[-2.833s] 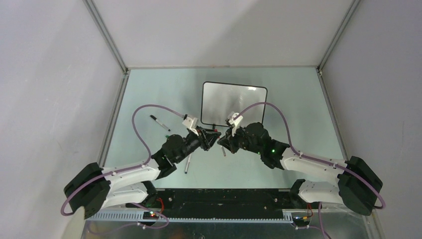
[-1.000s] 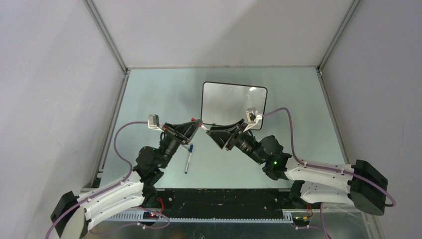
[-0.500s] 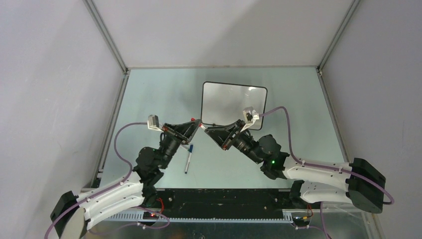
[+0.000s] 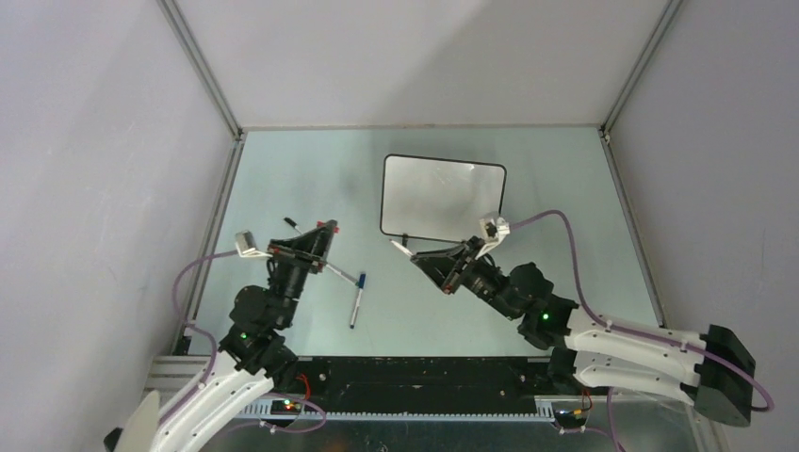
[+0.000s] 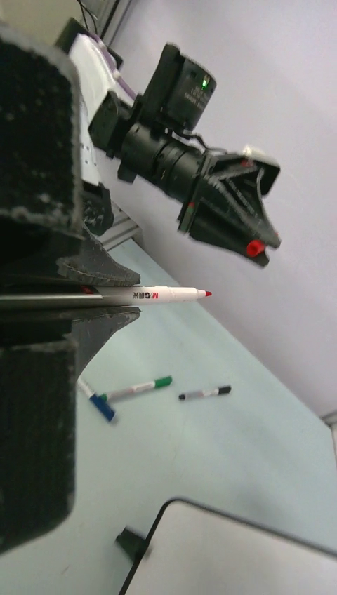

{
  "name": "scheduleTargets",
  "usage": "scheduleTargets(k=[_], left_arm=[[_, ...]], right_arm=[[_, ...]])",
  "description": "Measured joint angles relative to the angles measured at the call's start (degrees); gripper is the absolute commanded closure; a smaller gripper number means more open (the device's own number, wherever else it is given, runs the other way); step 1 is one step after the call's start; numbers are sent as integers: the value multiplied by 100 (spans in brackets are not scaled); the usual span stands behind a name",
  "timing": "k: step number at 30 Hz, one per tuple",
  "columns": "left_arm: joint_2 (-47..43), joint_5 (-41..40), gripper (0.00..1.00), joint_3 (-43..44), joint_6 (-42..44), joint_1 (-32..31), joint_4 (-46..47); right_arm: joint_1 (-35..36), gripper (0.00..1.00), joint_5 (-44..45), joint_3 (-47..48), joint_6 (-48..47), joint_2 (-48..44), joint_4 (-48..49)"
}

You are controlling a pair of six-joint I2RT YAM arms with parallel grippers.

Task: Write a sentence on the whiteboard
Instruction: Open the pen cap from the whiteboard marker, then place the pen cap at the center of the board.

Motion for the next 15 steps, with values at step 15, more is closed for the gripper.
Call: scheduleTargets(k=[15], left_arm=[[2249,-1797,100,2044,1945,730,-4216]], right_arm=[[-1878,100,-55,70,-197,-1281,-3381]])
